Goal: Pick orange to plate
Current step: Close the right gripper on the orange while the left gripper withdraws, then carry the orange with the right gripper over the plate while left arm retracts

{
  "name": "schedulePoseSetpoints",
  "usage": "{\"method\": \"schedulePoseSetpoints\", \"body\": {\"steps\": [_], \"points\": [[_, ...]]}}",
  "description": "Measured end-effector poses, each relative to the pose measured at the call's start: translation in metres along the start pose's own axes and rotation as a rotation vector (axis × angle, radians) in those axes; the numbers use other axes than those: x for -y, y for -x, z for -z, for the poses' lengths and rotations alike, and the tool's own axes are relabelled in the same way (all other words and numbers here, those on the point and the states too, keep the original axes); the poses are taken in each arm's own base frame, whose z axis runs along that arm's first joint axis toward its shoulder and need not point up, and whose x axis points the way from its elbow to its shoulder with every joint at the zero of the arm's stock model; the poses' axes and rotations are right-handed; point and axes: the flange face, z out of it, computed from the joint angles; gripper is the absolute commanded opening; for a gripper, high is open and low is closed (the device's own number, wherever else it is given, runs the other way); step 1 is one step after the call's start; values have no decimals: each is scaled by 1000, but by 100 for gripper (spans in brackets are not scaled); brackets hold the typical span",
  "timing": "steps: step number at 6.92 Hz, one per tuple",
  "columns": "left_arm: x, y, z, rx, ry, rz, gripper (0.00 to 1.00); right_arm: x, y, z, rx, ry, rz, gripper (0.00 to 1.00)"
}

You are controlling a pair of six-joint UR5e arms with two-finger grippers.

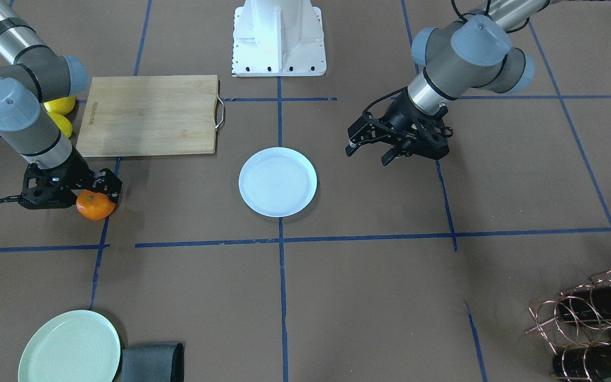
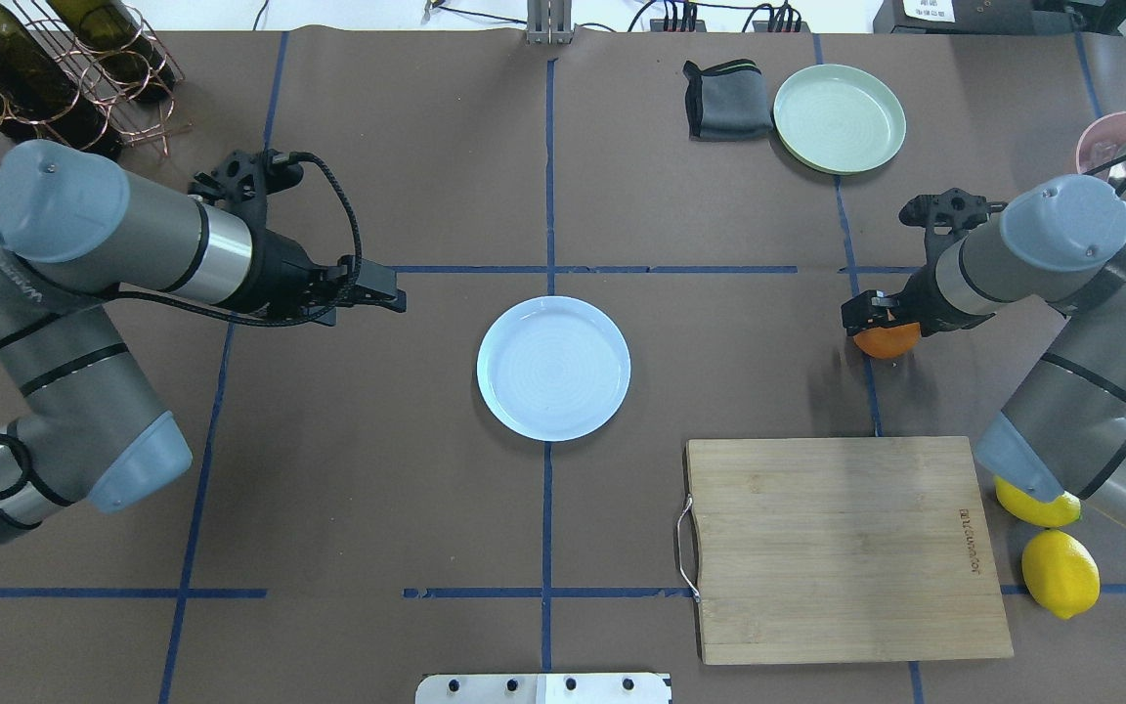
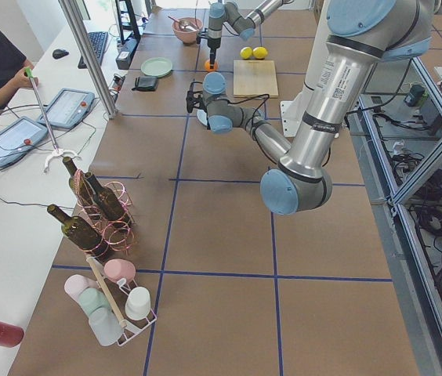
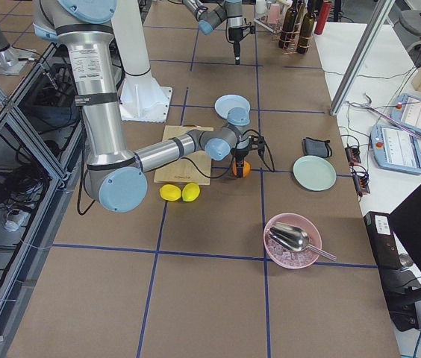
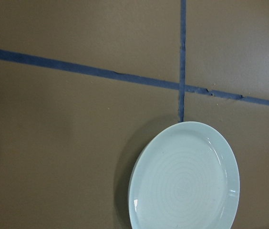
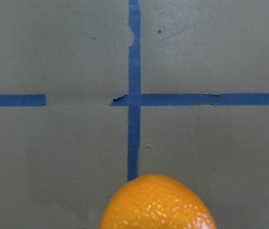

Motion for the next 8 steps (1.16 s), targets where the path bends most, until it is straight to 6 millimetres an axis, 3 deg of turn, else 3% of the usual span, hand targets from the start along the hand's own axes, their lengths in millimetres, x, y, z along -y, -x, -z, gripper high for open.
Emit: {"method": "schedulePoseSetpoints", "body": {"steps": [2,3,4,6,7,8], "points": [[3,39,36,17,1,-38,99,1,1,-2,-2,2,-2,6],[5,65,57,32,2,-71,99,1,6,0,7,1,-1,4],[7,96,80,55,0,-116,99,7,29,14,42,-16,-4,4],[8,168,119,130,-4,-238,99,14,124,41,146,-29,-111,4],[6,208,134,180,1,-324,99,2,180,48,194,-24,-164,4],[8,236,147,216,1,-384,100,-14,233,51,221,-24,-201,4]]}}
